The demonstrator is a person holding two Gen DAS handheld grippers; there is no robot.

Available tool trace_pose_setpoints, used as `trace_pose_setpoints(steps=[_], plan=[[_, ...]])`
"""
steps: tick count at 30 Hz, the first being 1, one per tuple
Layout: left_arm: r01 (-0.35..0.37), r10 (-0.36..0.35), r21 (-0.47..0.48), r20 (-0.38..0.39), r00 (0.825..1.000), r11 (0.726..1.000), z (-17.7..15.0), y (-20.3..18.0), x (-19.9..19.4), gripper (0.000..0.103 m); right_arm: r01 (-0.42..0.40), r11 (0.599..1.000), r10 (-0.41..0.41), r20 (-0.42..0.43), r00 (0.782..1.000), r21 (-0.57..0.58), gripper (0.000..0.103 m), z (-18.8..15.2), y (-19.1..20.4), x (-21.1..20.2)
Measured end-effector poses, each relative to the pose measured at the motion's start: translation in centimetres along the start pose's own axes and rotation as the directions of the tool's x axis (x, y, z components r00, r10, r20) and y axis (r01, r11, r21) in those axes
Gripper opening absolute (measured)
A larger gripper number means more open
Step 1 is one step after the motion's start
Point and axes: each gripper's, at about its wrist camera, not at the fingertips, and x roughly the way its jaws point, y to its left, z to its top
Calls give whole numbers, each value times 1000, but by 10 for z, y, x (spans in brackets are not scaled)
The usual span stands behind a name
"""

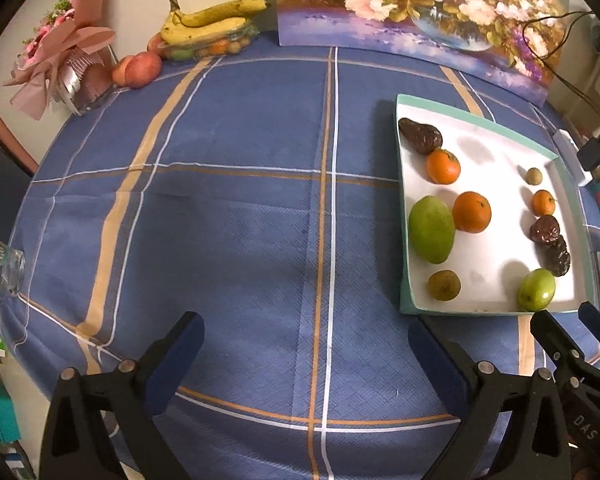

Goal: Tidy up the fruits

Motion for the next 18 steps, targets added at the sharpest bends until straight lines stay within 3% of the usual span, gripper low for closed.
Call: trace_pose_setpoints(steps=[12,18], plan=[[-74,73,19,47,996,997,-1,1,-14,103,-11,1000,11,49,999,5,92,0,1,-11],[-184,183,15,33,983,983,-3,0,-14,103,-20,1000,20,50,999,4,92,1,1,-11]])
